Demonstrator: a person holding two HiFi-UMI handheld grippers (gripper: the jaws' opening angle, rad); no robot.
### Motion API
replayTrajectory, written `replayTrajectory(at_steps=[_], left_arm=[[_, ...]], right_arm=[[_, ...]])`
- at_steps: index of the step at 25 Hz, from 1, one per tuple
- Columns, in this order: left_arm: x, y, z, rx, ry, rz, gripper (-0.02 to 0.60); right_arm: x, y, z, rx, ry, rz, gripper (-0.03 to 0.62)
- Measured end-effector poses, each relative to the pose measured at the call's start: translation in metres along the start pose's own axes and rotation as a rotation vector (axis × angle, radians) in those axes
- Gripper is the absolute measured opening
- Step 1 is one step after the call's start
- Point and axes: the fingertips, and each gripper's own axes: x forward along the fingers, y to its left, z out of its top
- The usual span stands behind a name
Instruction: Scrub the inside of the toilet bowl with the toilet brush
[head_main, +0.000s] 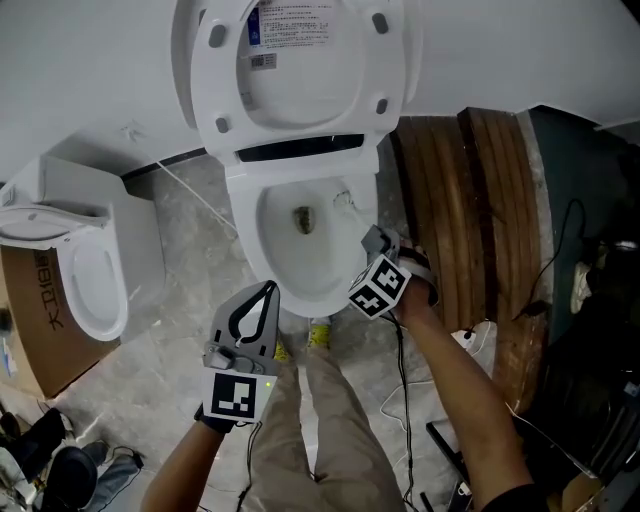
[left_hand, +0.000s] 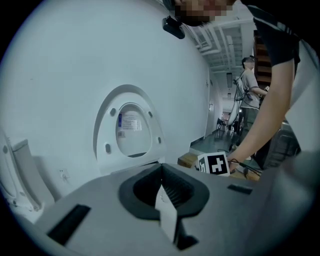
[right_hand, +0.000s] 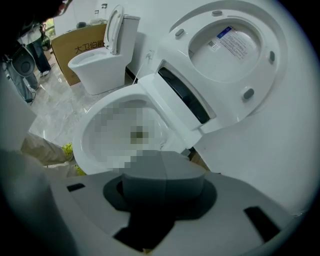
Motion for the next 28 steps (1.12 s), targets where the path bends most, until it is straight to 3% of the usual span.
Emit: replayTrajectory(at_steps=[6, 9, 28], left_arm=[[-0.006, -0.001, -0.003, 0.013, 0.027, -0.014, 0.009], [-0.009, 0.008, -0.007, -0.028, 0.039, 0.015, 0.009], [-0.011, 0.021, -0.013, -0.049, 0.029, 0.036, 0.009]], right_arm=[[-0.006, 0.009, -0.005, -0.032, 0.016, 0.013, 0.147], [-0.009, 0.016, -0.010, -0.050, 0.030, 0.021, 0.147], [-0.026, 0.055, -0.031, -0.105, 0.062, 0.050, 0.152]])
